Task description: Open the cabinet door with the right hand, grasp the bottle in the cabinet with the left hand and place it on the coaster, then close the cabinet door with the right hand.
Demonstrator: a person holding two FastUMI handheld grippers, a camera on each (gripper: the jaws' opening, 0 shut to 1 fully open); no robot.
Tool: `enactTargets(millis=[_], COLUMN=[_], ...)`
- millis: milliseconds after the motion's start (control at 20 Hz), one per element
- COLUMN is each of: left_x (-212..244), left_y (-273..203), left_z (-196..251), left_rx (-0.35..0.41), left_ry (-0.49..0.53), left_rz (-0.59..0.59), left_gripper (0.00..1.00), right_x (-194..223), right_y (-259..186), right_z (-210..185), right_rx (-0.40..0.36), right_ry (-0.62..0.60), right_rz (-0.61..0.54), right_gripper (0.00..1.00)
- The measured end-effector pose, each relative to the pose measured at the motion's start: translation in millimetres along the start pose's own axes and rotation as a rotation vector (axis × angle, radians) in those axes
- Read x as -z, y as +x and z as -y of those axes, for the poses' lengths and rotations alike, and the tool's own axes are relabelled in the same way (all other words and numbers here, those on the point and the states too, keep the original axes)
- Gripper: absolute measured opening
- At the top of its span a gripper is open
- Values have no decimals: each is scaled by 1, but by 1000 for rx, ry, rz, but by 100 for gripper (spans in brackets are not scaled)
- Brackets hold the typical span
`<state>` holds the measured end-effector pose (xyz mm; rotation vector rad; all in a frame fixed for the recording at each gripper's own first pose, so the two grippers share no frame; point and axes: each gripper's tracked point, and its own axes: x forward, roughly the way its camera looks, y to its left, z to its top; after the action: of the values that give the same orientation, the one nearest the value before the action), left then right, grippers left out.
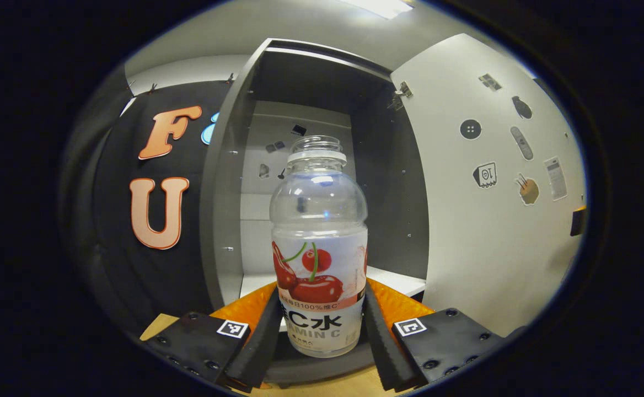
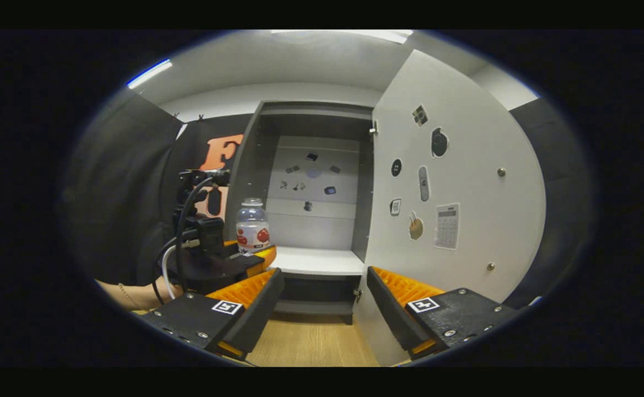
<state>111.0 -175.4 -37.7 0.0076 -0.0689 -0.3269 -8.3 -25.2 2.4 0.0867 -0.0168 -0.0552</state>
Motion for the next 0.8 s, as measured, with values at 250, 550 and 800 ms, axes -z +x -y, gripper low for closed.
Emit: enactTargets(millis=[250,550,800], left_x=[30,100,149], left_y=[-51,-91,-112], left_z=[-29,-65,-77], left_rx=[-10,-11,-3], left_ry=[-16,40,44], left_rz=[-16,-89,-142], left_gripper=[81,81,81], right_x=[-6,3,13], right_y=[5,24,30], right_z=[-25,-46,-65], right_rx=[-42,-24,-10], right_ry=[38,-8,-35], right_rz=[47,18,-7], right_gripper=[93,93,93])
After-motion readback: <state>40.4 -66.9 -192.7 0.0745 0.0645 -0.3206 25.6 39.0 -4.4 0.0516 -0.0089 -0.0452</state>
